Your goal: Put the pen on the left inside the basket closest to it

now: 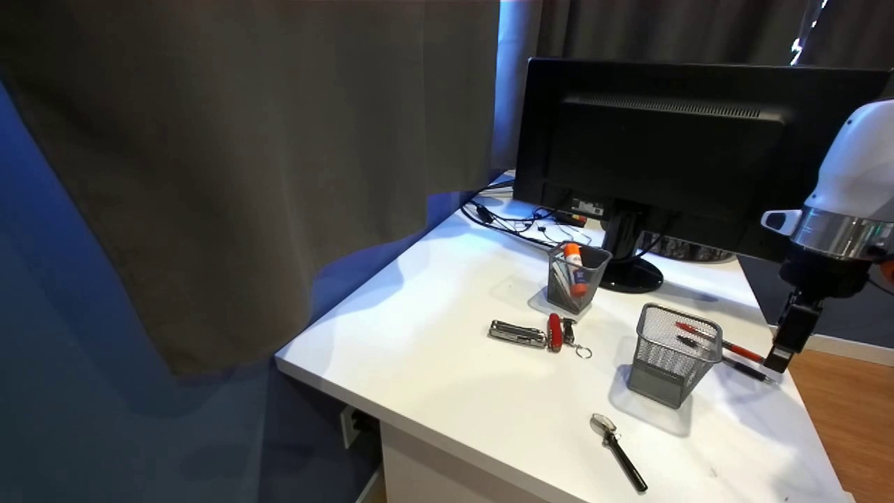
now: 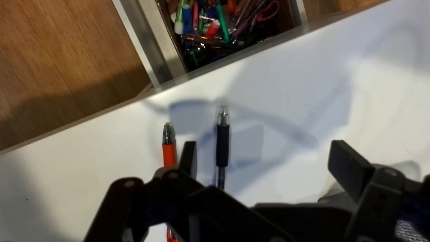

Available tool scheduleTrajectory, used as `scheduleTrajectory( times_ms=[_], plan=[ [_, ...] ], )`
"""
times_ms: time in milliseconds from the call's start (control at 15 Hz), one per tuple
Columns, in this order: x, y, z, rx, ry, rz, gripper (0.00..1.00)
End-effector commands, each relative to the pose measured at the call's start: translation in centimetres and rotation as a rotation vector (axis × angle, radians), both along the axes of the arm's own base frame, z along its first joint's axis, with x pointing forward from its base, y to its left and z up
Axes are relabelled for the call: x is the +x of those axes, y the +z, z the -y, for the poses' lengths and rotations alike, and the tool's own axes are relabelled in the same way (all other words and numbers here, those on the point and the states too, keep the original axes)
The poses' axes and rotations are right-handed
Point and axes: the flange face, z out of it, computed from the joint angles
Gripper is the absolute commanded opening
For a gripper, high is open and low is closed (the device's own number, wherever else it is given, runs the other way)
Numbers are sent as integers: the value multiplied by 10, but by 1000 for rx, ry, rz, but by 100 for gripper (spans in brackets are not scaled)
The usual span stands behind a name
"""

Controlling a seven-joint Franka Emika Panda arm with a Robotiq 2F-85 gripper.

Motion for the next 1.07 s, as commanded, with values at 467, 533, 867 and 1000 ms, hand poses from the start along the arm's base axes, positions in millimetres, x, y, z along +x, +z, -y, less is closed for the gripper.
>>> scheduleTrajectory(
  times_ms=[467,533,867,1000],
  plan=[
    [18,-31,-15,-3,52,25,92],
    [18,-33,-15,-9,51,23,91],
    [20,-40,-14,-7,51,19,61],
    [21,-42,-14,-6,50,17,52]
  ],
)
